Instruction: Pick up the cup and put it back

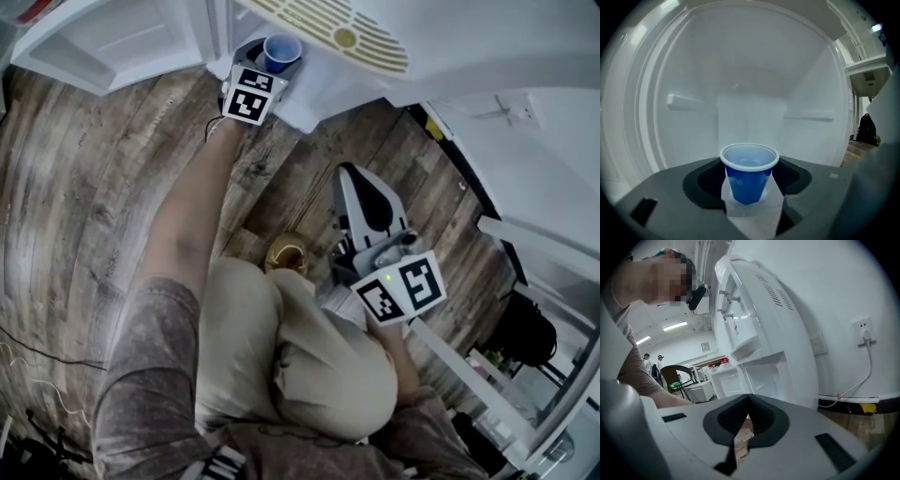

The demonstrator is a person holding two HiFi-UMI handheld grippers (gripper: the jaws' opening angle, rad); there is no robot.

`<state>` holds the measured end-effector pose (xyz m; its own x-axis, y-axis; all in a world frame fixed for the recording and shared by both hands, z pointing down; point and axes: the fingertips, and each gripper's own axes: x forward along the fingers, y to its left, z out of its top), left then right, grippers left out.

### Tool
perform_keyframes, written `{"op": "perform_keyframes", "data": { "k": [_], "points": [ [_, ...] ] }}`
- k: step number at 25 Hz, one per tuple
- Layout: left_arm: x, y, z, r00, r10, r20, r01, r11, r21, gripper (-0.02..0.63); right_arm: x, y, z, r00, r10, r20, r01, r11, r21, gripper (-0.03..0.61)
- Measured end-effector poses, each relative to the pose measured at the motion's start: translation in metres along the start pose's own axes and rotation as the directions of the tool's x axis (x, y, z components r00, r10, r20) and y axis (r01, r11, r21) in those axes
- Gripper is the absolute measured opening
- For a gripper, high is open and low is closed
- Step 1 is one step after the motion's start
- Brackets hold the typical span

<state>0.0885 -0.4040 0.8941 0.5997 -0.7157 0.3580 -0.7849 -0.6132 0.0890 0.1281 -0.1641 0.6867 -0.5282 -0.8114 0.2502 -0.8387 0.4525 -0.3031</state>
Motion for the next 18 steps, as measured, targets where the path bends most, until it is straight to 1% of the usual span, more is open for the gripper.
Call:
{"op": "perform_keyframes", "data": {
  "k": [4,9,13,16,18],
  "points": [
    [-0.01,0.001,0.005,1.0,0.003,0.012,-0.003,1.0,0.007,0.307,-0.001,-0.002,-0.003,1.0,-0.006,-0.012,0.006,1.0,-0.01,0.002],
    [-0.037,0.002,0.025,0.999,-0.006,0.044,0.006,1.0,-0.003,0.307,-0.002,-0.004,-0.004,0.999,-0.026,-0.024,0.026,0.999,-0.025,0.002],
    [-0.073,-0.006,0.05,0.996,-0.037,0.077,0.039,0.999,-0.02,0.305,-0.003,-0.001,-0.004,0.999,-0.018,-0.034,0.017,0.999,-0.038,0.002],
    [-0.109,-0.013,0.073,0.993,-0.07,0.095,0.071,0.997,-0.009,0.305,-0.004,-0.001,-0.003,0.998,-0.028,-0.047,0.024,0.997,-0.069,0.002],
    [-0.134,-0.016,0.083,0.993,-0.079,0.089,0.078,0.997,0.014,0.305,-0.006,0.001,-0.002,0.998,-0.031,-0.055,0.027,0.997,-0.079,0.002]
  ]
}}
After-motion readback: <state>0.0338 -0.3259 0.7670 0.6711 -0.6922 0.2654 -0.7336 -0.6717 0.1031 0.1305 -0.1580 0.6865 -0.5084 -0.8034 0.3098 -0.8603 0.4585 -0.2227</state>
